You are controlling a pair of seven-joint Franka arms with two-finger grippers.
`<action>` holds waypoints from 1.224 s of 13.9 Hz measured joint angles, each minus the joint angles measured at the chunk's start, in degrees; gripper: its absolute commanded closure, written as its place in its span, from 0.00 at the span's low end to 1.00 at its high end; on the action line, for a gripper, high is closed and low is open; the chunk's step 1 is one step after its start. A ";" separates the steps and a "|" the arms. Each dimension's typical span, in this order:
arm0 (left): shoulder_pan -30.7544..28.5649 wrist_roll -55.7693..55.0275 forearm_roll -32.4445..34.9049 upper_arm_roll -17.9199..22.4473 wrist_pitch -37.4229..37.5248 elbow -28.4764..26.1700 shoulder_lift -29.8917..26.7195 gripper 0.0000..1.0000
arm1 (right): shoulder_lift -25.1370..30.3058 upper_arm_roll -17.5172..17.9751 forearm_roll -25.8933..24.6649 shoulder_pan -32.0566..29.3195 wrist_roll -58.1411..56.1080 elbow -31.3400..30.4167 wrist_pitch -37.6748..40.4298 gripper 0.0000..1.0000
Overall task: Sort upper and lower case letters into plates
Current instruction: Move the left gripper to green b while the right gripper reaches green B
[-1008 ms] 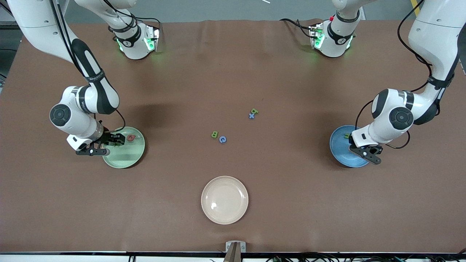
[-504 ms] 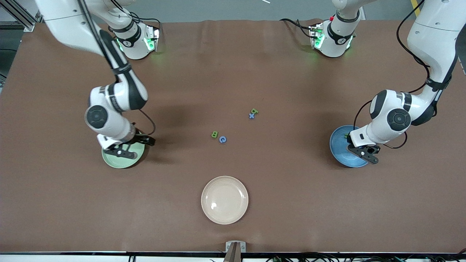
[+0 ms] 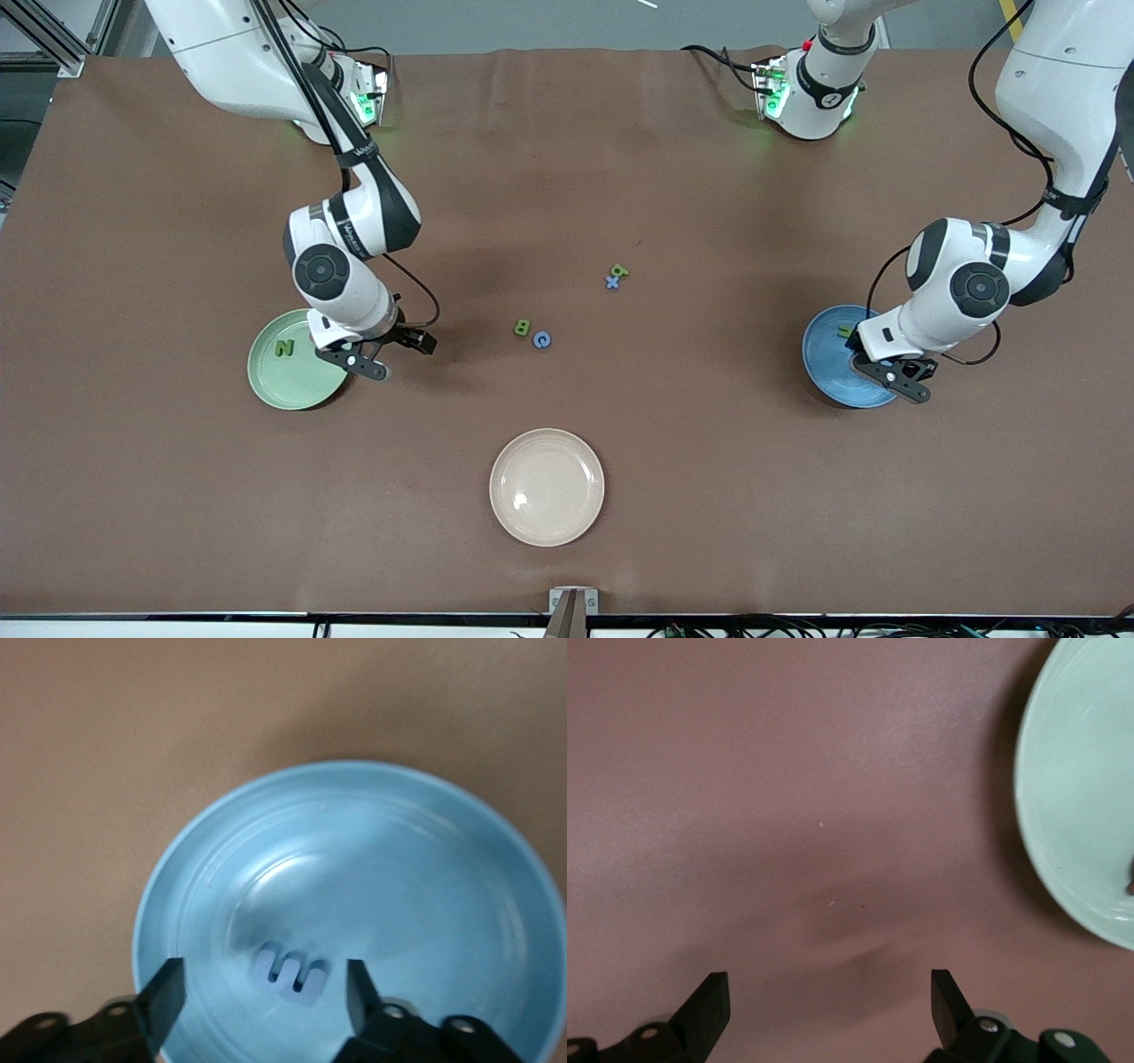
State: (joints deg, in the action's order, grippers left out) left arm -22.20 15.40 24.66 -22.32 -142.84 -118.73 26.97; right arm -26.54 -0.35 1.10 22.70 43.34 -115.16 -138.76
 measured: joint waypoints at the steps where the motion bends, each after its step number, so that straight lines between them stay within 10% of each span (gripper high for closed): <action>1: -0.14 -0.96 -2.57 -1.77 2.65 0.67 -1.14 0.00 | -0.55 -0.01 0.01 0.39 1.25 0.49 -0.01 0.00; 10: 1.38 -44.77 -8.05 -26.99 23.28 6.81 -6.17 0.00 | -2.56 0.02 0.03 12.05 16.41 2.45 -4.98 0.00; 17: 13.69 -64.29 -8.11 -29.26 21.07 5.76 -0.92 0.00 | -8.11 -0.03 0.01 17.32 20.48 6.45 -8.99 0.04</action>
State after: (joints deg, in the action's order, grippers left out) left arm -8.51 -48.89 16.55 -51.59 -121.77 -112.97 26.05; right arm -34.65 -0.38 1.11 40.02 63.81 -108.71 -147.74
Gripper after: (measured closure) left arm 0.000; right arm 0.000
